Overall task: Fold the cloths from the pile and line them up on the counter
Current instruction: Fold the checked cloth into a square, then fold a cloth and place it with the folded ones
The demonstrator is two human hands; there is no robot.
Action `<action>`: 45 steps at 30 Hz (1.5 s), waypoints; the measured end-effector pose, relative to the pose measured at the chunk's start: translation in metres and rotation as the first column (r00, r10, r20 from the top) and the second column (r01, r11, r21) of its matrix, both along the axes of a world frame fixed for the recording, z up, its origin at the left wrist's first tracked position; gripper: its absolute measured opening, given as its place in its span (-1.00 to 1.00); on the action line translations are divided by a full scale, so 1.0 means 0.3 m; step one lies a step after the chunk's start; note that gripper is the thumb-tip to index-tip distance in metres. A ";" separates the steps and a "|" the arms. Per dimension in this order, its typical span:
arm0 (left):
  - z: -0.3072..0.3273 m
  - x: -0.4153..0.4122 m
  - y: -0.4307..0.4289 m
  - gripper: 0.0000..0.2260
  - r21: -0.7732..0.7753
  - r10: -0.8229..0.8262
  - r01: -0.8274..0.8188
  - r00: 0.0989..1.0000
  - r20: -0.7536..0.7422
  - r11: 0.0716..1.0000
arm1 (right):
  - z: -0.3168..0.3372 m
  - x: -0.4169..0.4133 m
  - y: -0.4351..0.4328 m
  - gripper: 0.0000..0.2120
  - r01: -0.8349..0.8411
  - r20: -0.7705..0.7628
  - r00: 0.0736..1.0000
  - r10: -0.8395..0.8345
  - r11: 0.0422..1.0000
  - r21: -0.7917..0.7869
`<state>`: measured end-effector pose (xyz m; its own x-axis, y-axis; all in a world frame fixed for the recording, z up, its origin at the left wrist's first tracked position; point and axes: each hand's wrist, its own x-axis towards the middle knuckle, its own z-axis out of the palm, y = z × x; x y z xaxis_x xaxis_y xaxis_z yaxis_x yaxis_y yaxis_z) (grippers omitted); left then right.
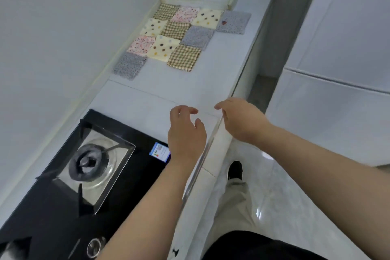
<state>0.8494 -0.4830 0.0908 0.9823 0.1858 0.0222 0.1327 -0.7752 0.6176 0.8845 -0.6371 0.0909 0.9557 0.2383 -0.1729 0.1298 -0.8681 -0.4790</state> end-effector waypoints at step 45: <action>-0.336 -2.290 1.095 -0.87 0.000 0.703 -0.782 0.561 0.438 0.624 | -0.247 -1.939 1.212 -0.75 -0.724 0.485 0.648 0.588 0.674 0.150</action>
